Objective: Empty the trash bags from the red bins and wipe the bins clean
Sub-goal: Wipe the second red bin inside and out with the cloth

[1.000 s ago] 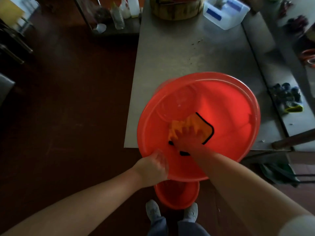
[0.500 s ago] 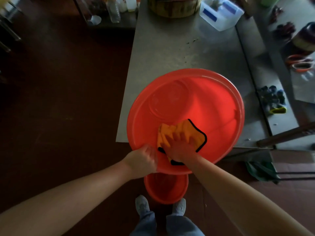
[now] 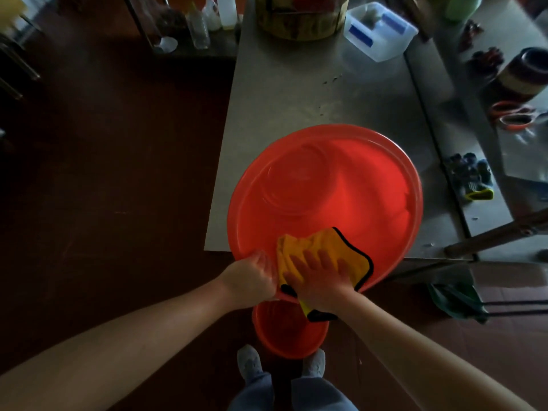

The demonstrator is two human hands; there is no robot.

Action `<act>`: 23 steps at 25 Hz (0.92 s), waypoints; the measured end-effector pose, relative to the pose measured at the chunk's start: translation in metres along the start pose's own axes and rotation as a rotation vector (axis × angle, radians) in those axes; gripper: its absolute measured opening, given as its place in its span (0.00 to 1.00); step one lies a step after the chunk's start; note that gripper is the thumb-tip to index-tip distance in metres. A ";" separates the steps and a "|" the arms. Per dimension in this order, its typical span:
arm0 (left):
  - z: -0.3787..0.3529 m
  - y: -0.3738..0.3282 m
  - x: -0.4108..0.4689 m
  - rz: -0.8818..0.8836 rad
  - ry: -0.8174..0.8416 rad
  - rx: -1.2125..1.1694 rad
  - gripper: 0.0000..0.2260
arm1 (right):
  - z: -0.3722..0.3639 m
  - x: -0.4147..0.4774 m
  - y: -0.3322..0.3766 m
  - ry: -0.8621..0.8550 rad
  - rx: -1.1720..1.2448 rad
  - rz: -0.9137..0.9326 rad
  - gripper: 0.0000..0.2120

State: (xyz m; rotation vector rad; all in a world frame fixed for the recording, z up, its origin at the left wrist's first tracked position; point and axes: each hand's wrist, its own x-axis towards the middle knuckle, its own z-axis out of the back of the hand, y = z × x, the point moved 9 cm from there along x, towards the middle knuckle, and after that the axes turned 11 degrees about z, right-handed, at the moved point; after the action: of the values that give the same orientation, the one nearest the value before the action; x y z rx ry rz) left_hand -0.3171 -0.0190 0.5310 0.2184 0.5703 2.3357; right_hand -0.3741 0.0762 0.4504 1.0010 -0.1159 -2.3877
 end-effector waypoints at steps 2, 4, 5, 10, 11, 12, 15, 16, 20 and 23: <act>-0.003 -0.009 -0.003 -0.030 -0.022 0.016 0.26 | 0.004 0.027 -0.005 -0.021 -0.011 -0.007 0.35; -0.006 -0.010 -0.006 -0.028 -0.019 0.018 0.21 | 0.008 0.060 -0.013 -0.054 -0.031 -0.022 0.33; -0.007 -0.010 -0.006 -0.035 -0.027 0.026 0.17 | 0.011 0.076 -0.018 -0.065 -0.036 -0.036 0.33; -0.004 -0.004 0.000 0.012 -0.060 0.044 0.16 | 0.030 0.134 -0.036 -0.053 -0.056 -0.025 0.34; -0.004 0.000 0.000 0.041 -0.069 0.044 0.20 | 0.031 0.137 -0.036 -0.043 -0.074 -0.028 0.34; -0.006 0.004 0.000 0.067 -0.067 0.040 0.24 | 0.029 0.135 -0.036 -0.032 -0.084 -0.036 0.33; -0.006 0.010 -0.001 0.095 -0.058 0.027 0.29 | 0.023 0.109 -0.030 -0.041 -0.073 -0.031 0.33; -0.006 0.012 0.000 0.088 -0.043 0.029 0.29 | 0.020 0.095 -0.027 -0.032 -0.064 -0.021 0.33; -0.011 0.019 0.001 0.057 0.022 0.054 0.29 | 0.004 0.023 -0.016 0.002 -0.055 0.001 0.38; -0.009 0.022 0.002 0.053 0.033 0.065 0.27 | 0.001 -0.015 -0.009 -0.038 -0.110 0.049 0.45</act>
State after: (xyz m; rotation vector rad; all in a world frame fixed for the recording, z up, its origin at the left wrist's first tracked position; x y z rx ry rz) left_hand -0.3349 -0.0353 0.5333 0.2280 0.6651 2.3781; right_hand -0.3703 0.0916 0.4578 0.8920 -0.0223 -2.3423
